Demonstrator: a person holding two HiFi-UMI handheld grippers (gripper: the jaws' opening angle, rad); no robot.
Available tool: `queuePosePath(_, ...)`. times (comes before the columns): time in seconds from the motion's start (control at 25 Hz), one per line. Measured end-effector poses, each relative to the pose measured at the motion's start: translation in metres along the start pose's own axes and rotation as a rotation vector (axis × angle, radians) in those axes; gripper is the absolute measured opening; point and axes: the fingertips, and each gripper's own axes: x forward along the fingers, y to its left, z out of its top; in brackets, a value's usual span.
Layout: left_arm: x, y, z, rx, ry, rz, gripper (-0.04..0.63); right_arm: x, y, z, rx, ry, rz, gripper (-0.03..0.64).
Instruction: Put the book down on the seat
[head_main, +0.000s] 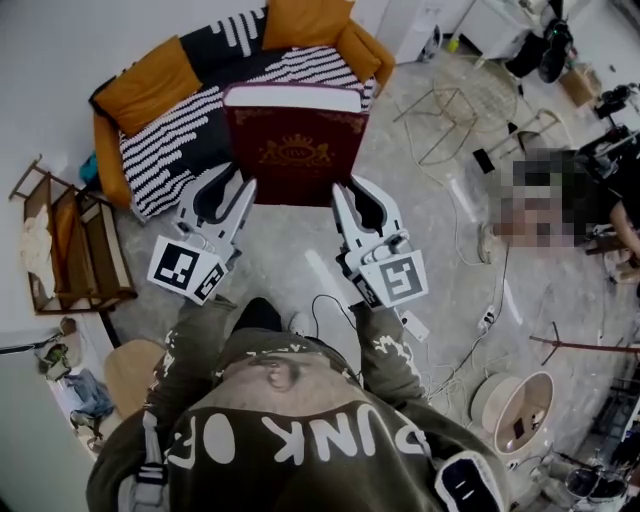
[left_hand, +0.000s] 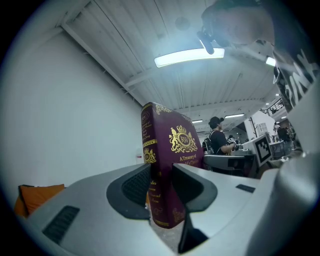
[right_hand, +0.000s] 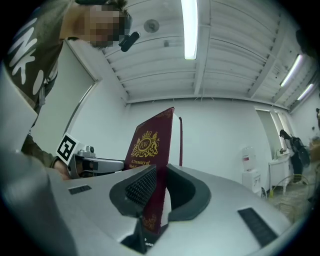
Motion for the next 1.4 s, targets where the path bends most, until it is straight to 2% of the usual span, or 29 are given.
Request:
queuePosePath(0.32, 0.046, 0.029, -0.019, -0.009, 0.012, -0.021, 0.123, 0.031, -0.038, -0.025, 0.011, 0.020, -0.024, 0.060)
queuePosePath(0.92, 0.189, 0.186, -0.066, -0.083, 0.007, -0.040, 0.123, 0.206, -0.145, -0.080, -0.008, 0.063, -0.067, 0.060)
queuePosePath(1.4, 0.273, 0.259, -0.100, -0.101, 0.035, -0.052, 0.123, 0.290, -0.214, -0.121, 0.007, 0.088, -0.084, 0.060)
